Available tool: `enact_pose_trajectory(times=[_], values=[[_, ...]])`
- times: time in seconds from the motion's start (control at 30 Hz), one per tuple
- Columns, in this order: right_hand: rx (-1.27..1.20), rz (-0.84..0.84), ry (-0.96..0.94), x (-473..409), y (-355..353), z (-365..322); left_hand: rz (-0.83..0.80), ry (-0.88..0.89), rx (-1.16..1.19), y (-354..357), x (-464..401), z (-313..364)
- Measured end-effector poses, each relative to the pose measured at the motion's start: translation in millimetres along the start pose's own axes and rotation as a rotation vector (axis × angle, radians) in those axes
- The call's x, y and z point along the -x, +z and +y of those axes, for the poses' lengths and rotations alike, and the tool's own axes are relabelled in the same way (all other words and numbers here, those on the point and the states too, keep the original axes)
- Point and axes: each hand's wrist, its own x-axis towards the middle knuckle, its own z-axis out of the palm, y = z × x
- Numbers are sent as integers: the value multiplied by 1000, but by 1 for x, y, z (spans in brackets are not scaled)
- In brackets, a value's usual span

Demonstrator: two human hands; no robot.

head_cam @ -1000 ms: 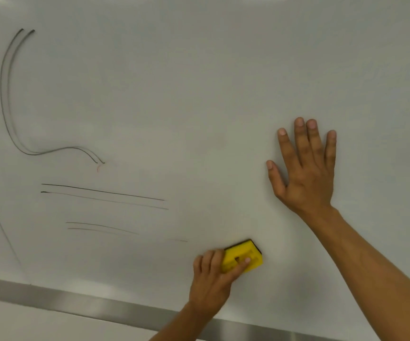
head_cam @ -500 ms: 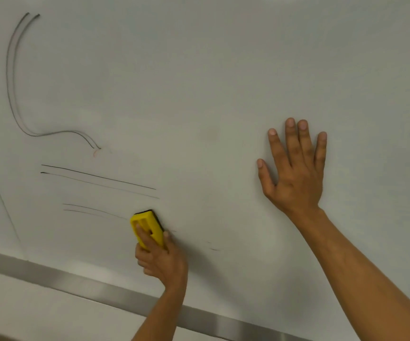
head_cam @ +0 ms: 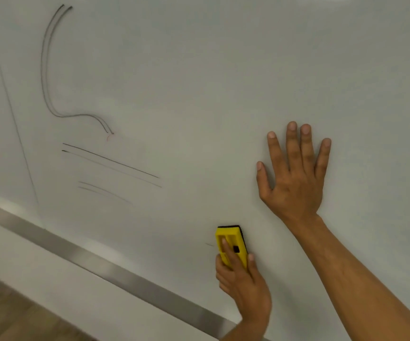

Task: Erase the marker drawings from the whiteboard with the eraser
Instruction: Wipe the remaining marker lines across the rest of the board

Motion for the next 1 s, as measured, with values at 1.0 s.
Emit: enact_pose_trajectory(times=[1.0], values=[[-56, -40, -91, -5, -15, 36, 348, -167, 137, 5, -48, -3]])
